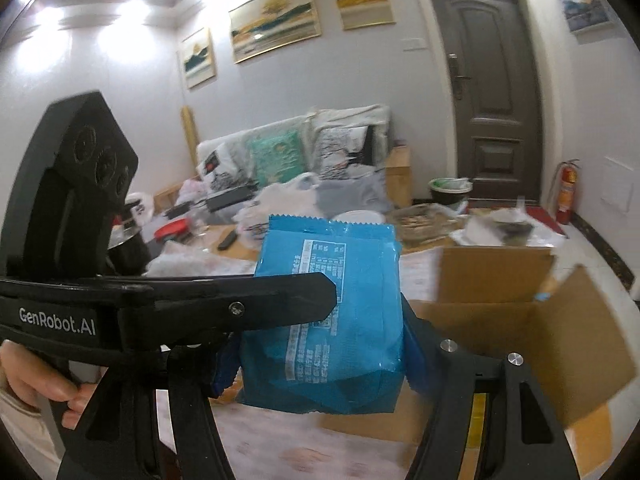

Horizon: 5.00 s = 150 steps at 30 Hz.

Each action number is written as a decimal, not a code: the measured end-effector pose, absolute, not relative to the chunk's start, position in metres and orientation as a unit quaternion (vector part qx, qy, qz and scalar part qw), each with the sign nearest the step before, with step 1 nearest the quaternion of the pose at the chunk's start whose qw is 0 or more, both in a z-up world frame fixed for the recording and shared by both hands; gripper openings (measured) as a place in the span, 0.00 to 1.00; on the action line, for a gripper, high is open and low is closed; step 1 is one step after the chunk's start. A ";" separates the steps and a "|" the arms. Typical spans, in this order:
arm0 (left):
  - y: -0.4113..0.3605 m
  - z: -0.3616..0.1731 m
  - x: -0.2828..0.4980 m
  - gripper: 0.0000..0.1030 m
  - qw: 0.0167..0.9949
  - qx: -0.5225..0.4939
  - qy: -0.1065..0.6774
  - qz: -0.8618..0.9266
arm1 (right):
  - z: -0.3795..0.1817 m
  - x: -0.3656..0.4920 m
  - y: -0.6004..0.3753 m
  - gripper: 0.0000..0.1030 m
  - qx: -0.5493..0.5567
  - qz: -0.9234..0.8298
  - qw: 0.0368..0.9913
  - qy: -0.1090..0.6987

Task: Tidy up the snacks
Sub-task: 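Carry the blue packet into the cardboard box and release it, then grasp the white printed bag with the left tool while the right tool grips it, then lift the white printed bag into the cardboard box and open both tools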

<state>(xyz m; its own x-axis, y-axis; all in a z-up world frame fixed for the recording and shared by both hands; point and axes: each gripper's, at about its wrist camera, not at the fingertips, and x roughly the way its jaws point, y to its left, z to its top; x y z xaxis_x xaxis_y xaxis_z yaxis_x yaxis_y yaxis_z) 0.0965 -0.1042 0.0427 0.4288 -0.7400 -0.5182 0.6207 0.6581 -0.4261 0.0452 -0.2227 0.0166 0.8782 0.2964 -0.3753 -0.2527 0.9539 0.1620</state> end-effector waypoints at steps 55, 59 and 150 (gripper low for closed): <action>0.072 0.015 0.091 0.57 0.898 -0.088 0.349 -0.255 | 0.002 0.074 -0.103 0.67 -0.036 0.210 0.928 0.305; 0.110 -0.011 0.102 0.57 0.894 -0.113 0.363 -0.237 | -0.017 0.092 -0.064 0.67 -0.054 0.228 0.914 0.332; -0.149 0.027 0.091 0.52 0.859 0.028 0.374 -0.350 | -0.004 0.055 -0.226 0.57 0.073 0.217 0.935 0.270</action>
<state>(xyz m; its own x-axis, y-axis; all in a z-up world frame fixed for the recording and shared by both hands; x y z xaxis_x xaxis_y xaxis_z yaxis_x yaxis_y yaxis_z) 0.0907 -0.1495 0.0273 0.4764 -0.5794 -0.6612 0.6216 0.7539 -0.2128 0.0550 -0.2257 -0.0045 0.7598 0.4461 -0.4729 -0.3674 0.8948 0.2539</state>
